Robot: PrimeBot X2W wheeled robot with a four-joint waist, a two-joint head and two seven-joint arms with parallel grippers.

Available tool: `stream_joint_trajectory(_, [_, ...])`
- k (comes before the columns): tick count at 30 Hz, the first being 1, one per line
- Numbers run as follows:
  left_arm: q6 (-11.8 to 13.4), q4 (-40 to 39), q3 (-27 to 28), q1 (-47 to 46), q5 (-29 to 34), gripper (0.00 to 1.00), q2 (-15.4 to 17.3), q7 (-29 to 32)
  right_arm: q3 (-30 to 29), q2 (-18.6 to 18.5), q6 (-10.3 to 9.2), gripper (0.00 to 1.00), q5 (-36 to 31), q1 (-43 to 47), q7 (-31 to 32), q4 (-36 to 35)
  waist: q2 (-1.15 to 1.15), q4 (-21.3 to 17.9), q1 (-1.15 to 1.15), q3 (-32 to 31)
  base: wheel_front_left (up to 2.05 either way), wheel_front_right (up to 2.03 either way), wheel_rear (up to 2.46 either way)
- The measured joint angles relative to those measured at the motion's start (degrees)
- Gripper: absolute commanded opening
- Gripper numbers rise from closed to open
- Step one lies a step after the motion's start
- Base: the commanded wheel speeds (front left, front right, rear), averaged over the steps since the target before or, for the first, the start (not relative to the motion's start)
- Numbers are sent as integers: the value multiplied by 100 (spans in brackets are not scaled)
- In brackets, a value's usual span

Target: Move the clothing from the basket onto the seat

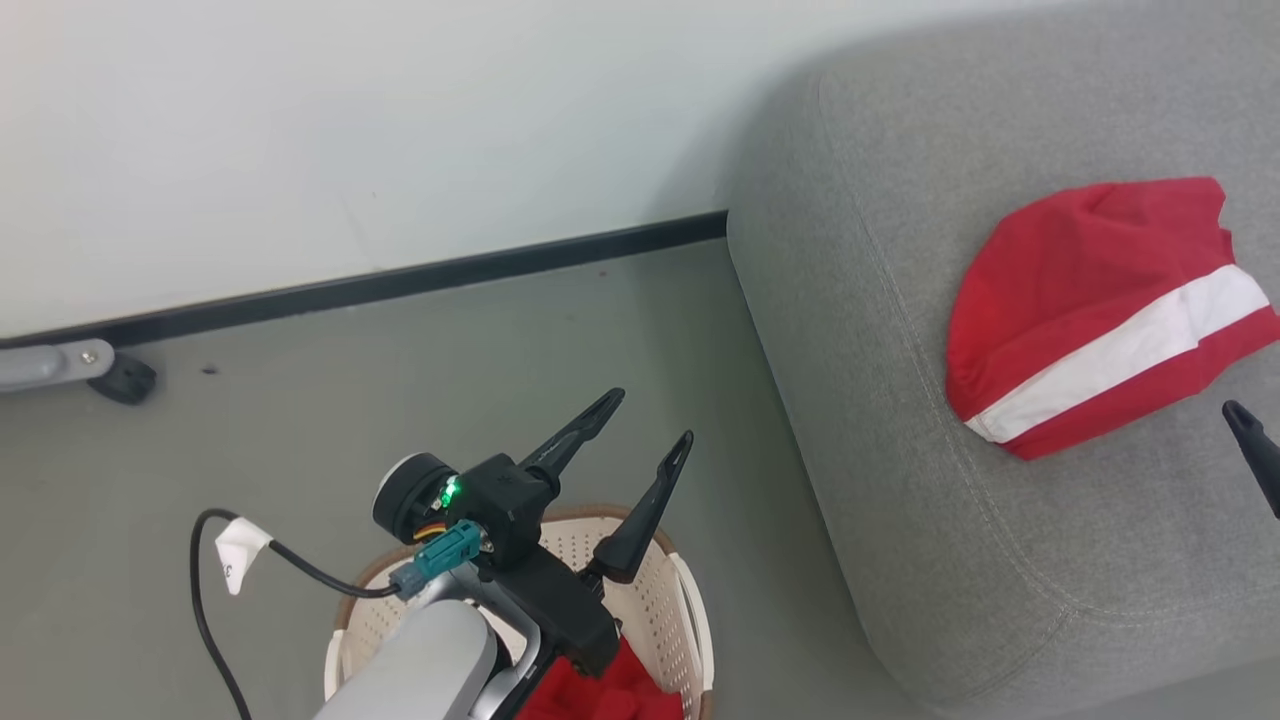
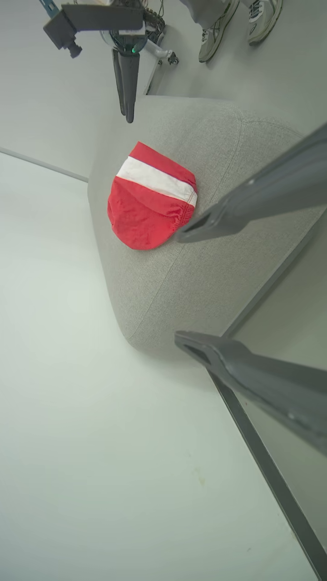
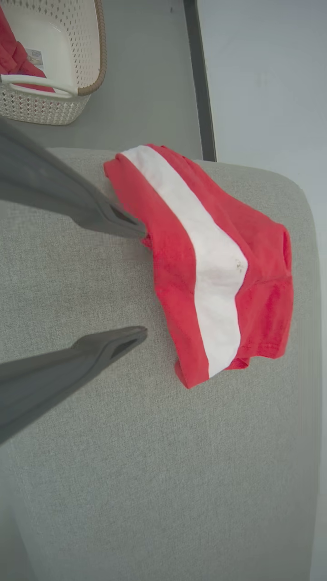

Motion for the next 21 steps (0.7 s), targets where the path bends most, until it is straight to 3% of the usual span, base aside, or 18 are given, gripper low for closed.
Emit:
stream_joint_trajectory(8, [57,116,174,276,-229,100,-33,-83,-8,-188,0,100,87,153,-595,-528,0,127,0,-419,0,0,0])
stream_joint_trajectory(15, [207,205,476,601,-348,100,46,-129,-62,-162,0,100,98,460,-1203,-954,0,322,0,-771,0,0,0])
stream_joint_trajectory(21, [402,202,724,954,-401,100,157,-154,-283,-16,-9,100,293,1147,-1307,-1123,0,605,0,-1075,0,0,0])
